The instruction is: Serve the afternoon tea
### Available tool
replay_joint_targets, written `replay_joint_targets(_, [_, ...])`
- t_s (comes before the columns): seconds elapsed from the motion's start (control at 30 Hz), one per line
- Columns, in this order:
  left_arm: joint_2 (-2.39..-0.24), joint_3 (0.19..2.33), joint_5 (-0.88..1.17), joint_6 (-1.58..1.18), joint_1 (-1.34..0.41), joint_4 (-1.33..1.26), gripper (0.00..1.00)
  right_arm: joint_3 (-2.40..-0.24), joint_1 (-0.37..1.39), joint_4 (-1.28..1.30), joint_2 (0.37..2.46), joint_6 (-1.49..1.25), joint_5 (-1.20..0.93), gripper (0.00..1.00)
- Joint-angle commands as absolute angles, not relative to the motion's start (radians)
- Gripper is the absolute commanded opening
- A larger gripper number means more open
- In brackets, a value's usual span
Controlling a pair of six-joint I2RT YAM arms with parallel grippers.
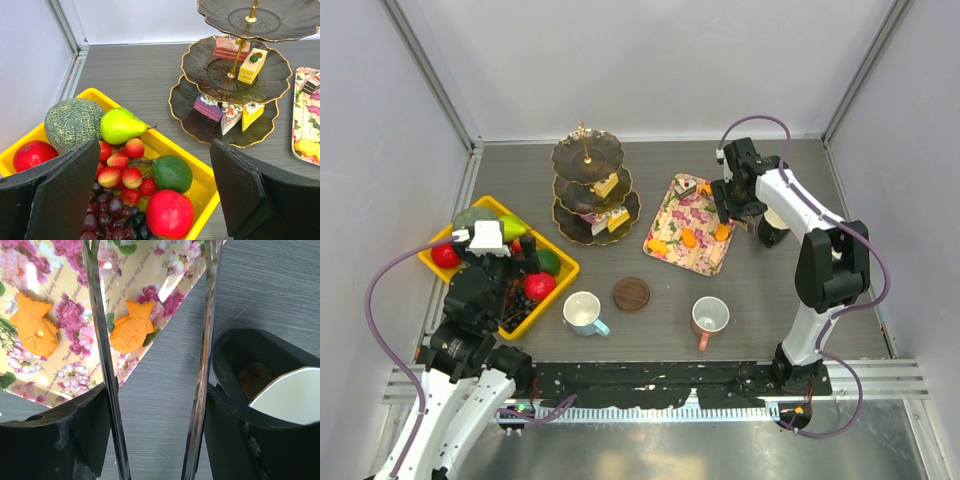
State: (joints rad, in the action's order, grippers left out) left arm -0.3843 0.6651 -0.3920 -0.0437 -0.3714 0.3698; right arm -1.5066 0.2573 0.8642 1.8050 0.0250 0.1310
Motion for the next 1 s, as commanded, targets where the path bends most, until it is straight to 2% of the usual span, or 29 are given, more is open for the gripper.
replay_joint_targets(0.0, [-0.391,0.667,-0.384,-0.038,-0.367,0.314,0.99,-1.506,0.253,0.841,1.813,0.037,0.136,0.7])
replay_joint_targets(0.2, [-0.391,0.667,-0.38,-0.04,-0.367,0.314,0.99,-1.494,0.252,0.842,1.799,0.032,0.127,0.66])
replay_joint_targets(0.37, [-0.391,0.666,-0.374,-0.04,-0.367,0.316,0.99,-1.48,0.252,0.836,1.763,0.023,0.123,0.57])
replay_joint_targets(0.5, [-0.39,0.667,-0.374,-0.04,-0.367,0.314,0.99,-1.463,0.258,0.831,1.718,0.002,0.103,0.53])
replay_joint_targets(0.63, [-0.39,0.666,-0.376,-0.04,-0.367,0.314,0.99,-1.436,0.287,0.824,1.654,-0.021,0.092,0.52])
replay_joint_targets(0.97, [-0.388,0.667,-0.385,-0.038,-0.367,0.314,0.99,-1.485,0.529,0.88,1.526,-0.046,0.153,0.52])
